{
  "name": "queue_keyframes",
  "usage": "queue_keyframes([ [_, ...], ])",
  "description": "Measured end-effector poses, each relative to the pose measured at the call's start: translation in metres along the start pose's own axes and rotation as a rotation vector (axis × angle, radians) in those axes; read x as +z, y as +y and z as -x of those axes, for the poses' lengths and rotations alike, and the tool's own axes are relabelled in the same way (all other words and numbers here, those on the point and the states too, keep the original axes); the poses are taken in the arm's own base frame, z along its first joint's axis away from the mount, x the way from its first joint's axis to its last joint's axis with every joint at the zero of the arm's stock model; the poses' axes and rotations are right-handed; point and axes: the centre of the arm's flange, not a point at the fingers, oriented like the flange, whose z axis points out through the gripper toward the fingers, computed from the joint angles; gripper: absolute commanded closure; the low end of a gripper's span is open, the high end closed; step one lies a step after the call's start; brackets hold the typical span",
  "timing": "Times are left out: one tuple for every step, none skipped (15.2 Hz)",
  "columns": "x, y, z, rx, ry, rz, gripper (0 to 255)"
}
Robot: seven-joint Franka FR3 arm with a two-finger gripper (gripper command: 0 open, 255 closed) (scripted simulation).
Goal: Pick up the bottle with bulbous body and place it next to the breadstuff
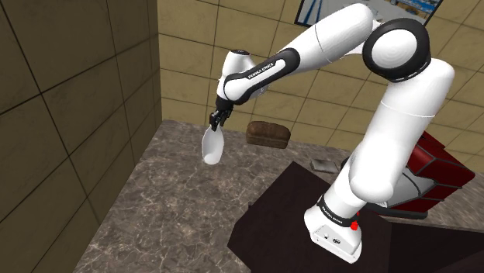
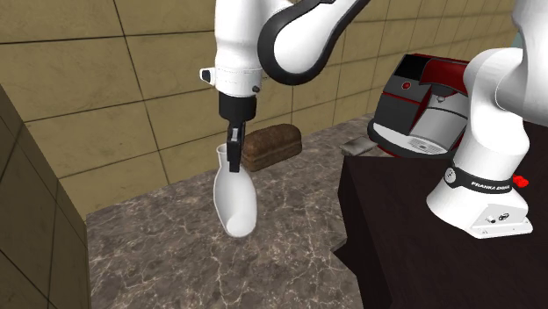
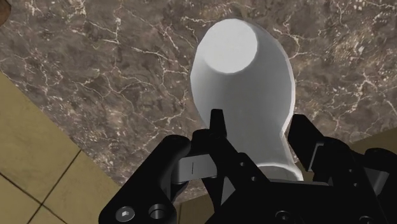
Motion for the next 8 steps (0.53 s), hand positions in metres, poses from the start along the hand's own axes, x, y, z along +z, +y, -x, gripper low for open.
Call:
queue_keyframes([
  [-0.005, 0.000, 0.000, 0.000, 0.000, 0.000, 255],
  [-0.010, 0.001, -0.001, 0.000, 0.000, 0.000, 255],
  [-0.016, 0.000, -0.002, 0.000, 0.000, 0.000, 255],
  [-0.021, -0.001, -0.002, 0.000, 0.000, 0.000, 255],
  [-0.026, 0.000, -0.002, 0.000, 0.000, 0.000, 255],
  [-0.031, 0.000, -0.003, 0.000, 0.000, 0.000, 255],
  [-0.037, 0.000, -0.005, 0.000, 0.000, 0.000, 255],
  [-0.042, 0.001, -0.006, 0.000, 0.000, 0.000, 255],
])
